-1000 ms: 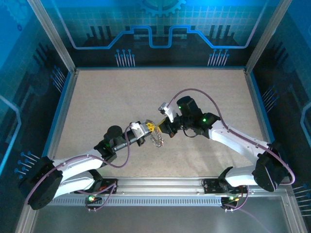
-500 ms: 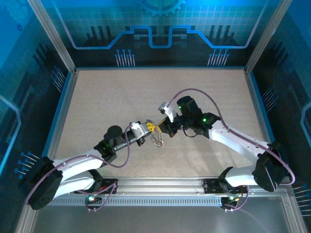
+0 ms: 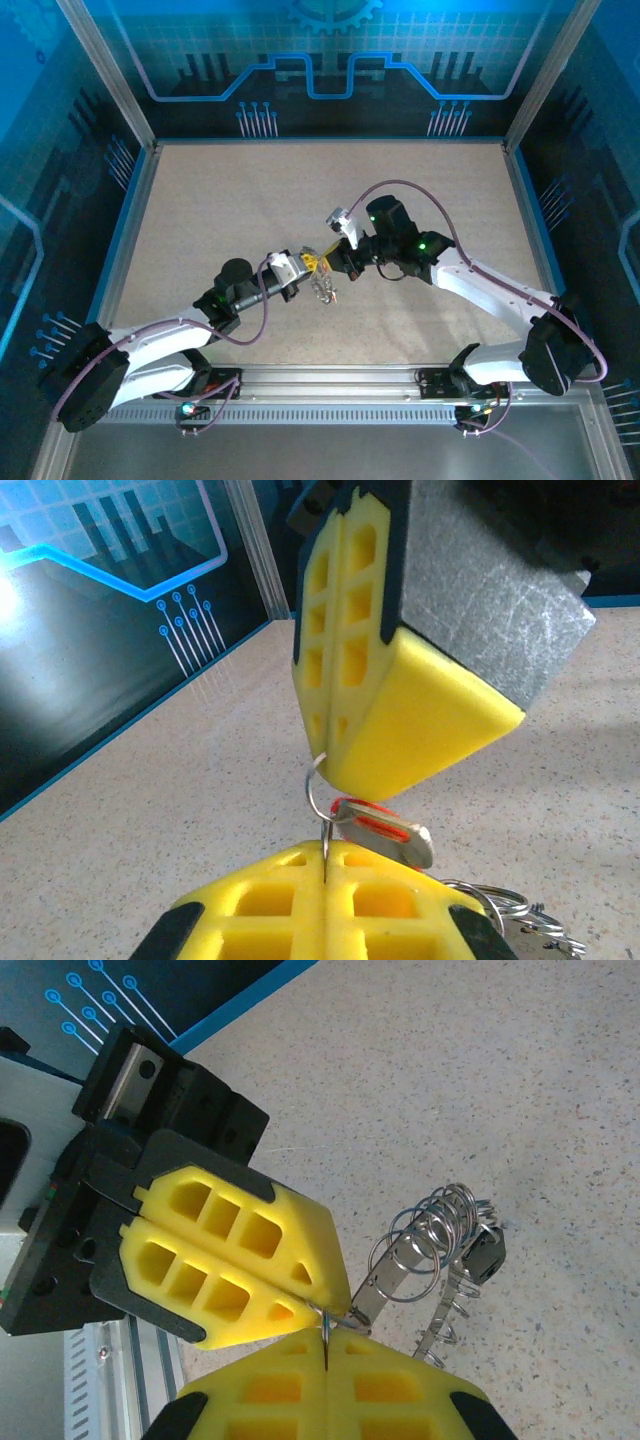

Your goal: Put the keys on the keyring

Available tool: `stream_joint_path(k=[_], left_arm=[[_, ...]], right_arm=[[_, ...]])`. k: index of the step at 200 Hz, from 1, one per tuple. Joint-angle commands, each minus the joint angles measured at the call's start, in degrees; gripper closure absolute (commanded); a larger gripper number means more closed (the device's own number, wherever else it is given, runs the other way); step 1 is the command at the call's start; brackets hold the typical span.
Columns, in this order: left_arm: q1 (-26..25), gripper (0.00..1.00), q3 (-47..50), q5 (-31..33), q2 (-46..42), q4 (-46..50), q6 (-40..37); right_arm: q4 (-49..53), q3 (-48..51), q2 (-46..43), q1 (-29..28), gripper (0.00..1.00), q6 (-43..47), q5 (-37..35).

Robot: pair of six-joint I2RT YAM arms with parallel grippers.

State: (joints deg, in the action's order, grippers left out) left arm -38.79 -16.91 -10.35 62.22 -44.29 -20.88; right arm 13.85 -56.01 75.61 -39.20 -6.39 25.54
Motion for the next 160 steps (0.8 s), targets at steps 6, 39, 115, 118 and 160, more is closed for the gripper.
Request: stream_joint_path(k=[6,39,115,118,160], left_arm=[[0.14,1.00,-1.58,-1.67,-0.60,-2.02,0.71],[0.17,1.00,-1.49,-1.61,-1.12,-2.20,0.67],[0.17,1.00,-1.19,-0.72,-1.33,-2.22,0.41],[0.13,1.00,-1.15,-0.66,-1.31,-2.20,0.39],[0.12,1.00,-0.63,-0.10,-1.26,-3.09,0.49]], right_arm=[[-0.70,-1.01,-0.50,0.66,1.00,-0.34,-0.61],[0.23,-1.29,0.30,0.65,1.00,0.22,-1.11],[-0.22,-0.30,0.24,0.54,1.00,0.68,0.98],[-0.22,-0.33,0.19,0.53,1.00,0.80,1.07],[0.32,-0.31,0.49,0.53,1.00,0.85,1.56]])
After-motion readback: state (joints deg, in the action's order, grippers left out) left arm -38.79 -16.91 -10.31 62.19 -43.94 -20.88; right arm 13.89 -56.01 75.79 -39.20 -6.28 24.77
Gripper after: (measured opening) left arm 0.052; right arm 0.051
